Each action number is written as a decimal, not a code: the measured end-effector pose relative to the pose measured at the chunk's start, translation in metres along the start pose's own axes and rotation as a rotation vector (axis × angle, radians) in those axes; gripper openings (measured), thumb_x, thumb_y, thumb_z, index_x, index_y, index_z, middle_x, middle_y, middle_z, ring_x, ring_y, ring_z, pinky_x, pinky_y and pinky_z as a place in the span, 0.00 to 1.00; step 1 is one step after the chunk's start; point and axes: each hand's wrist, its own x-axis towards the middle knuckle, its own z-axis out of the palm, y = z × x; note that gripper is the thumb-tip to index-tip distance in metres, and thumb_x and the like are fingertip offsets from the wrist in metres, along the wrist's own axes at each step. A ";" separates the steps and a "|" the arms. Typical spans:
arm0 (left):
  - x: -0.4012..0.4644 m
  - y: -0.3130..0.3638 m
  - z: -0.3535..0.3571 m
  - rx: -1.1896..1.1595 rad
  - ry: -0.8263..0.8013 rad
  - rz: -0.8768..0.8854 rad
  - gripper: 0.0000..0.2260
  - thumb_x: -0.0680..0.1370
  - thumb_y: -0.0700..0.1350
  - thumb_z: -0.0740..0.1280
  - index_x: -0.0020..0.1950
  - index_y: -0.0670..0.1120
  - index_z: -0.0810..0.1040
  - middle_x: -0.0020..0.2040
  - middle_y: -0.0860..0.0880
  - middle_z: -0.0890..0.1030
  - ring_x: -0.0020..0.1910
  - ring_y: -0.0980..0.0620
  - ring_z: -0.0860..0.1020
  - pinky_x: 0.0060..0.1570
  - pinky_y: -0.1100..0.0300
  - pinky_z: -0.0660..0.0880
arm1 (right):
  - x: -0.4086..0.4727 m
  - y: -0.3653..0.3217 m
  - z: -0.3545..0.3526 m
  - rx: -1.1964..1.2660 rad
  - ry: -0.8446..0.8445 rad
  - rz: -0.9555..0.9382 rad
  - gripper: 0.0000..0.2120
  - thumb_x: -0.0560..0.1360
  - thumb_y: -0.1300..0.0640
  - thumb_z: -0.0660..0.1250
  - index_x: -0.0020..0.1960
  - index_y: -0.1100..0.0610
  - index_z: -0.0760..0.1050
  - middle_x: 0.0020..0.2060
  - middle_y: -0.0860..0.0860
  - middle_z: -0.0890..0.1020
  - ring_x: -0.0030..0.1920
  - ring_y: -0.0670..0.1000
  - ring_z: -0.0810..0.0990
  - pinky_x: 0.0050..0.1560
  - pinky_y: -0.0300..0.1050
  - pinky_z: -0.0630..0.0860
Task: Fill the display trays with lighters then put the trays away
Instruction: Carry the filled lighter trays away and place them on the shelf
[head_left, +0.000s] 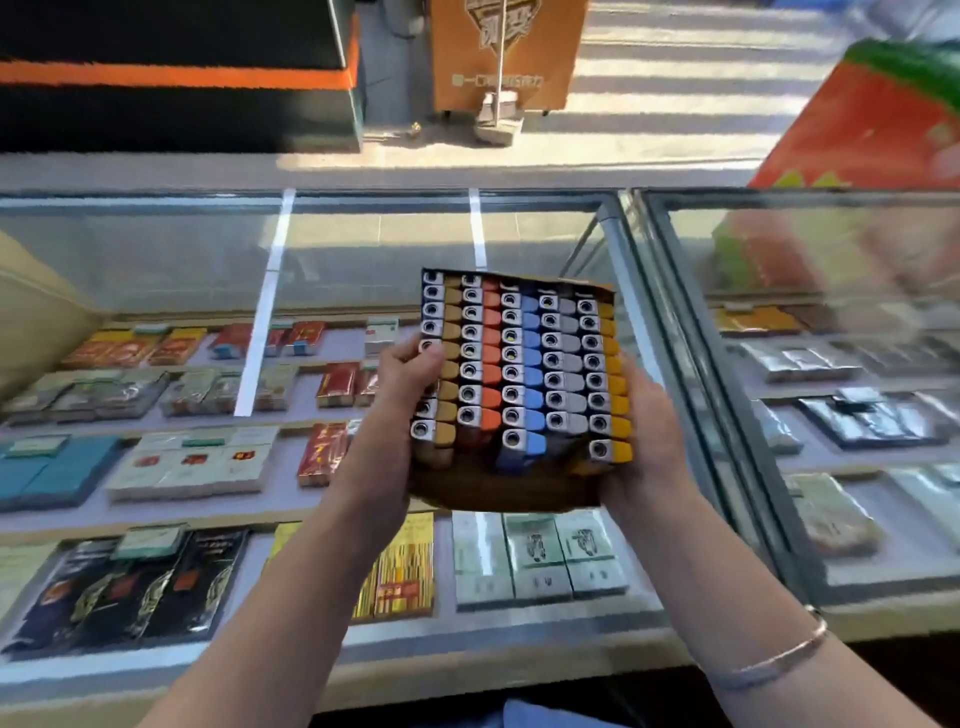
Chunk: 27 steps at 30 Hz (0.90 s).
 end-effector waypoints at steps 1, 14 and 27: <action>0.002 -0.001 0.009 0.004 -0.037 -0.023 0.23 0.69 0.58 0.65 0.59 0.48 0.72 0.45 0.49 0.84 0.43 0.48 0.83 0.33 0.58 0.78 | -0.006 -0.007 -0.008 0.043 0.000 -0.001 0.15 0.79 0.53 0.57 0.42 0.54 0.80 0.33 0.48 0.84 0.35 0.47 0.83 0.32 0.40 0.79; -0.009 -0.059 0.195 0.102 -0.465 -0.243 0.27 0.64 0.54 0.68 0.60 0.45 0.75 0.44 0.49 0.84 0.41 0.51 0.83 0.33 0.63 0.77 | -0.107 -0.083 -0.161 0.217 0.393 -0.266 0.25 0.66 0.38 0.66 0.54 0.55 0.80 0.50 0.56 0.84 0.50 0.56 0.83 0.42 0.47 0.81; -0.122 -0.202 0.433 0.231 -0.850 -0.415 0.19 0.69 0.57 0.67 0.54 0.46 0.80 0.47 0.46 0.84 0.44 0.49 0.83 0.37 0.60 0.77 | -0.256 -0.146 -0.399 0.346 0.716 -0.490 0.20 0.69 0.47 0.66 0.56 0.58 0.79 0.51 0.58 0.83 0.51 0.58 0.82 0.45 0.50 0.81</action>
